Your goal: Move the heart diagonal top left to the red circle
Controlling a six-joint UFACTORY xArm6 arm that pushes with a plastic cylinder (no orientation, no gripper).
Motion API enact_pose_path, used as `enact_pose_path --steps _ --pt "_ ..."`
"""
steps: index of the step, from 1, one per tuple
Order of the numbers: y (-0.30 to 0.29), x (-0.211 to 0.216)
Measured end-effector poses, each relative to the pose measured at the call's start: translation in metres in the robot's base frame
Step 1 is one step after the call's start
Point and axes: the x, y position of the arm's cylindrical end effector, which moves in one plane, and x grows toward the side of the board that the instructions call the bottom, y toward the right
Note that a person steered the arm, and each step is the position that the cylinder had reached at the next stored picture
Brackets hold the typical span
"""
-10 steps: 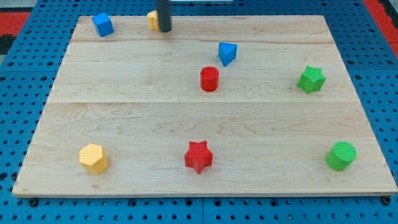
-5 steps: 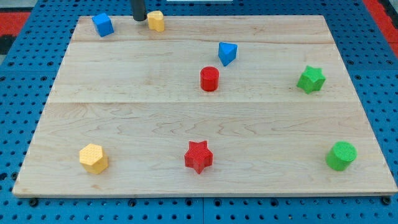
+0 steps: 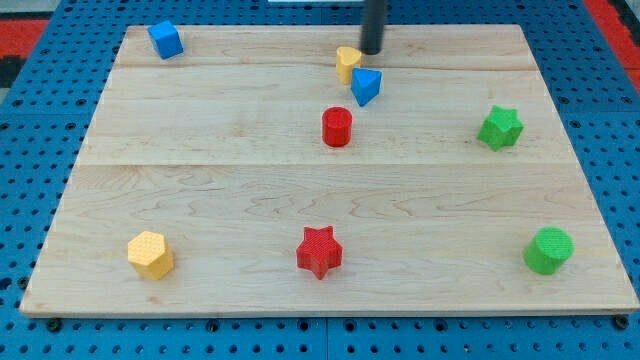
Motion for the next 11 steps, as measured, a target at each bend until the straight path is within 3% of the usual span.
enact_pose_path --steps 1,2,3,4,5,7,9,10,11 --pt "-0.033 0.035" --pt "-0.077 0.039" --pt "-0.080 0.041" --pt "-0.058 0.009" --pt "-0.019 0.039" --pt "-0.033 0.079" --pt "-0.054 -0.015" --pt "-0.121 -0.055" --pt "-0.213 -0.054"
